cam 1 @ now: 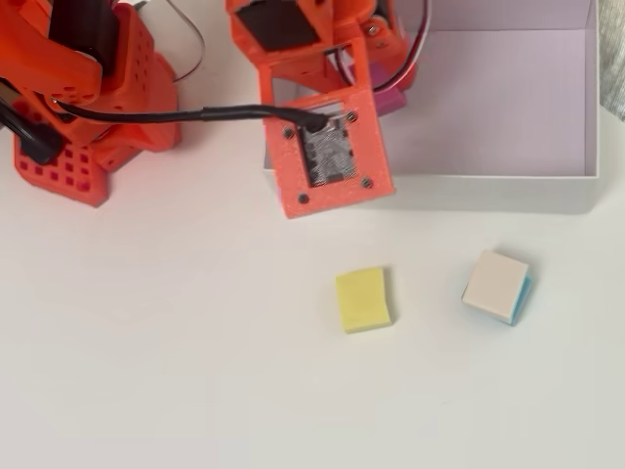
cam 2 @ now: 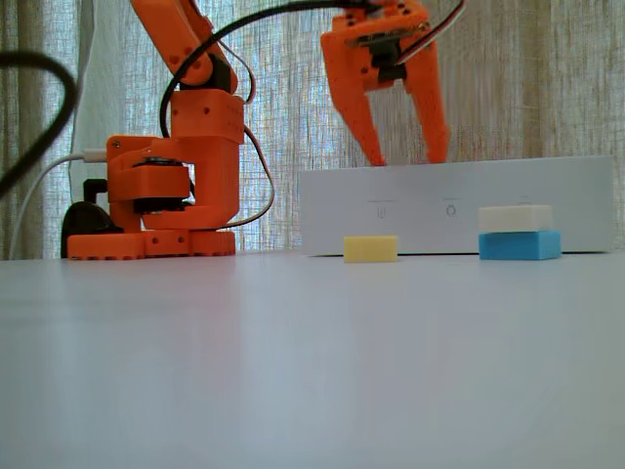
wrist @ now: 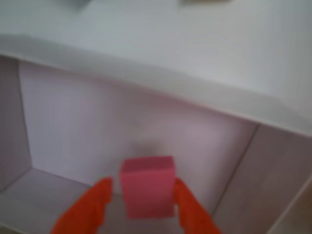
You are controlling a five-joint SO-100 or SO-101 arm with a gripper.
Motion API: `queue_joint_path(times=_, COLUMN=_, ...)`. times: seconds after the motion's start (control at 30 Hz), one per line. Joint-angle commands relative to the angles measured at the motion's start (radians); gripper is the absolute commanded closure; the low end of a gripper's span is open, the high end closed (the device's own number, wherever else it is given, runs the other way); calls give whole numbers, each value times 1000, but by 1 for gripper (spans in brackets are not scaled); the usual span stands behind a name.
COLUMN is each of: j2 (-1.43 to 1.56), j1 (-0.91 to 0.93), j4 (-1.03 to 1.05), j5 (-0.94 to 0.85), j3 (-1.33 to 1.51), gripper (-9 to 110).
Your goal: Grasp the pink cuboid and put it in the bin.
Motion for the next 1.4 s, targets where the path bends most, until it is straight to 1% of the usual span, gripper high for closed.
queue_joint_path(times=0.0, j2=83, j1=-12, j4=-75, j5=-9, j3=43, gripper=60)
queue_joint_path(times=0.2, j2=115, j1=8, j4=-184, j5=-55, j3=37, gripper=60)
queue_joint_path(times=0.3, j2=158, j1=87, j4=-209, j5=-57, j3=-44, gripper=60)
queue_joint_path(times=0.47, j2=173, j1=359, j4=-308, j5=-57, j3=-258, gripper=65)
queue_joint_path(times=0.5, j2=167, j1=425, j4=-347, j5=-57, j3=-302, gripper=67)
queue_joint_path(times=0.6, j2=170, j1=618, j4=-479, j5=-46, j3=-400, gripper=68)
queue_joint_path(times=0.67, j2=196, j1=735, j4=-537, j5=-25, j3=-419, gripper=68)
queue_joint_path(times=0.77, j2=293, j1=884, j4=-548, j5=26, j3=-362, gripper=68)
queue_joint_path(times=0.9, j2=549, j1=957, j4=-499, j5=37, j3=-57, gripper=69)
queue_joint_path(times=0.93, j2=627, j1=962, j4=-466, j5=35, j3=25, gripper=72)
queue_joint_path(times=1.13, j2=999, j1=954, j4=-160, j5=35, j3=367, gripper=81)
queue_joint_path(times=1.27, j2=1127, j1=960, j4=23, j5=35, j3=485, gripper=83)
queue_joint_path(times=1.37, j2=1127, j1=959, j4=75, j5=35, j3=509, gripper=89)
